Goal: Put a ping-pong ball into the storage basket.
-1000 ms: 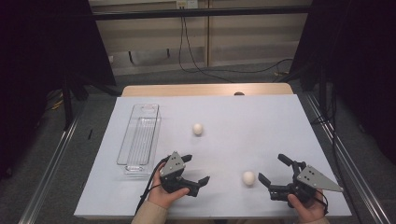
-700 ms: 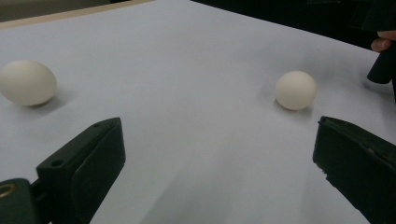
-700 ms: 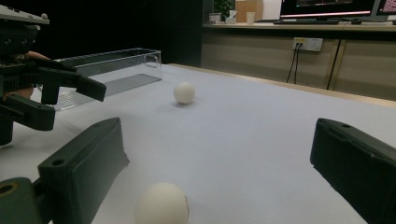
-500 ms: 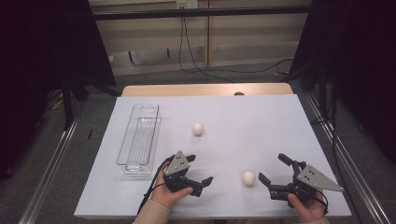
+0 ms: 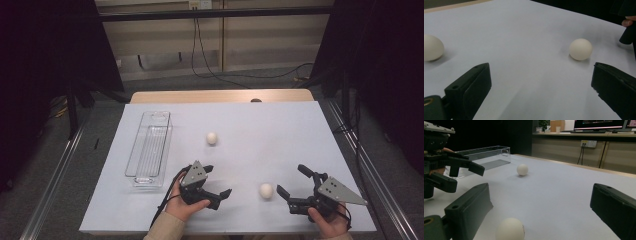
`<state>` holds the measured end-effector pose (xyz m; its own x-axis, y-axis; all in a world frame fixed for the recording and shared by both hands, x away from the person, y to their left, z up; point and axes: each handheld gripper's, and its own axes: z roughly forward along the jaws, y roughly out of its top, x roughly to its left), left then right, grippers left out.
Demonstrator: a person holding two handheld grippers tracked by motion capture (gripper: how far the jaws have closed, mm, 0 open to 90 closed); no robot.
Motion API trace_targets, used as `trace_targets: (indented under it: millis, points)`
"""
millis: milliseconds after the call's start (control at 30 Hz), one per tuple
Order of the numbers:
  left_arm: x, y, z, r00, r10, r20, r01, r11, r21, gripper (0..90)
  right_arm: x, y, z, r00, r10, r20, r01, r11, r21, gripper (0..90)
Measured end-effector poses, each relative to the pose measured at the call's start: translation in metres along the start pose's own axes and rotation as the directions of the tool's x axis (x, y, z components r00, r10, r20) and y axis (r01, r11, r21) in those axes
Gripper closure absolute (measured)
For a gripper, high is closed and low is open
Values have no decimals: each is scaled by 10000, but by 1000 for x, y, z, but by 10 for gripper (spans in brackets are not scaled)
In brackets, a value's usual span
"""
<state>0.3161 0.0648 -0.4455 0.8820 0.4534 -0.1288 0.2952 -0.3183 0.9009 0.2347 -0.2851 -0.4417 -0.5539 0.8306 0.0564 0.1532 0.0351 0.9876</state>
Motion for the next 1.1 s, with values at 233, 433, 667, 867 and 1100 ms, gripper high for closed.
trace_targets:
  millis: [233, 433, 667, 867, 1100]
  points:
    - [-2, 1, 4, 10000, 24, 39, -24, 10000, 75, 27, 0, 0, 0, 10000, 2, -3, -2, 10000, -12, 24]
    - [-3, 2, 7, 9999, 93, 77, -95, 9998, 184, 27, -1, 0, 0, 10000, -4, 7, 4, 10000, -23, 24]
    - [-4, 4, 12, 9999, 54, 109, -56, 9998, 190, 27, -1, 0, -1, 10000, -12, 19, 12, 10000, -29, 24]
    - [-5, 5, 16, 9999, -5, 160, 1, 9997, 245, 27, -1, 0, -1, 10000, -9, 9, 9, 10000, -33, 24]
    - [-5, 8, 20, 9999, 8, 149, -12, 9997, 263, 27, 0, 0, -1, 10000, 14, -13, -14, 10000, -37, 24]
